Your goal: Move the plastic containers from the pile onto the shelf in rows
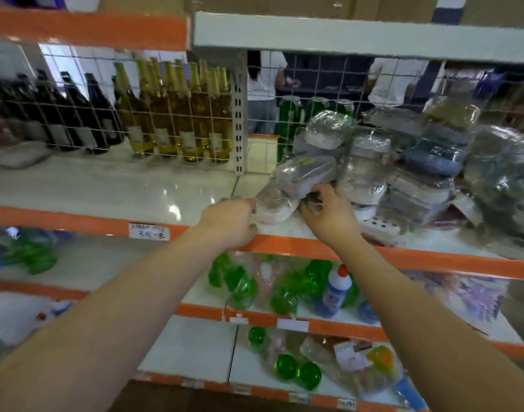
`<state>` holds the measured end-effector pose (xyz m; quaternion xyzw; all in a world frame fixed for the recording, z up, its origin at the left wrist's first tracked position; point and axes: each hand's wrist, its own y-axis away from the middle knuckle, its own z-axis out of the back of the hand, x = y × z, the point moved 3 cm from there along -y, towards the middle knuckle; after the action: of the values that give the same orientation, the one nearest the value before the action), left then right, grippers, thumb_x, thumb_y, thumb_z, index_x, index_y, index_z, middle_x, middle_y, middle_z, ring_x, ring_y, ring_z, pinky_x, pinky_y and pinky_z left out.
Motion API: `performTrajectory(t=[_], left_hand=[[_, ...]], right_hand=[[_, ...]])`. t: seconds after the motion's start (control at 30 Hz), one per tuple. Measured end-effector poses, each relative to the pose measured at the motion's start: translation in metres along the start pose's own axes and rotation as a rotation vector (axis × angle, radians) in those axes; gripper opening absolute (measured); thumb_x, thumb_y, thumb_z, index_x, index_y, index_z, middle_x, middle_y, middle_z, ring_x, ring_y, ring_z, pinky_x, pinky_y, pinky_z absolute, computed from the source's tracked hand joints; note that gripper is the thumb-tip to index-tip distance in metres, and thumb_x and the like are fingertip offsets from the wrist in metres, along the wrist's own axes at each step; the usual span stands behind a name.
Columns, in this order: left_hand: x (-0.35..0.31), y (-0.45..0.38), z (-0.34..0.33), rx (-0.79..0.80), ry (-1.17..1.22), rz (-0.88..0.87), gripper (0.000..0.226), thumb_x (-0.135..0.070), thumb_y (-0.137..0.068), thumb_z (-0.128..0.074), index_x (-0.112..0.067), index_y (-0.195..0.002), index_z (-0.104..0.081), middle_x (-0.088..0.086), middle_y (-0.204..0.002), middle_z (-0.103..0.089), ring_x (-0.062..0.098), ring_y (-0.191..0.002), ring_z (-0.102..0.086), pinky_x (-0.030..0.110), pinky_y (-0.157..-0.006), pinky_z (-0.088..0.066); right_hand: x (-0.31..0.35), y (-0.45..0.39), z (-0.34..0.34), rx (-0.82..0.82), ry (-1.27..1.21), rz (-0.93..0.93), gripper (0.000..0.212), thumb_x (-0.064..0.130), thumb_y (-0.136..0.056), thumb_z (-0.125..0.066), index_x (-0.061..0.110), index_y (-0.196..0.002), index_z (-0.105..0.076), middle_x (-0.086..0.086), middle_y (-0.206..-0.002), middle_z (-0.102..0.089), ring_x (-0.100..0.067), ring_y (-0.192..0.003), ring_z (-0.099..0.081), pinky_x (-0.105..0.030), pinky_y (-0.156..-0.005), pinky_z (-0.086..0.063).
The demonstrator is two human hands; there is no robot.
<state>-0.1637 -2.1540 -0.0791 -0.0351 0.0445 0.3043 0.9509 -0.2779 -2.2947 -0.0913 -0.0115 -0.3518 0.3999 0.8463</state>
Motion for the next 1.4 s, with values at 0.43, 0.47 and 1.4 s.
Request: performTrajectory(t=[0.43, 0.47, 1.4], left_hand=[[0.188, 0.025, 0.009, 0.074, -0.009, 0.327, 0.045, -0.033, -0.093, -0.050, -0.021, -0.136, -0.043, 0.007, -0.135, -0.048, 0.026, -0.124, -0.047, 0.035, -0.097, -0.039], [0.204, 0.022, 0.009, 0.071, -0.005, 0.346, 0.044, -0.033, -0.093, -0.050, -0.020, -0.135, -0.044, 0.006, -0.135, -0.048, 0.026, -0.124, -0.047, 0.034, -0.098, -0.040], [0.653, 0.017, 0.037, -0.124, 0.007, 0.873, 0.046, -0.034, -0.093, -0.051, -0.011, -0.132, -0.046, 0.013, -0.127, -0.053, 0.033, -0.113, -0.054, 0.038, -0.088, -0.047]], right_hand=[[0.142, -0.060, -0.137, 0.263, -0.070, 0.180, 0.050, 0.028, -0.090, -0.057, 0.020, -0.137, -0.041, -0.007, -0.135, -0.045, -0.023, -0.110, -0.051, -0.033, -0.088, -0.043], [0.151, -0.069, -0.149, 0.287, -0.078, 0.188, 0.051, 0.028, -0.090, -0.057, 0.020, -0.138, -0.041, -0.007, -0.135, -0.045, -0.022, -0.106, -0.052, -0.033, -0.087, -0.044], [0.462, -0.206, -0.482, 0.589, -0.093, 0.425, 0.051, 0.026, -0.087, -0.060, 0.015, -0.135, -0.045, -0.008, -0.137, -0.046, -0.022, -0.123, -0.046, -0.031, -0.098, -0.038]])
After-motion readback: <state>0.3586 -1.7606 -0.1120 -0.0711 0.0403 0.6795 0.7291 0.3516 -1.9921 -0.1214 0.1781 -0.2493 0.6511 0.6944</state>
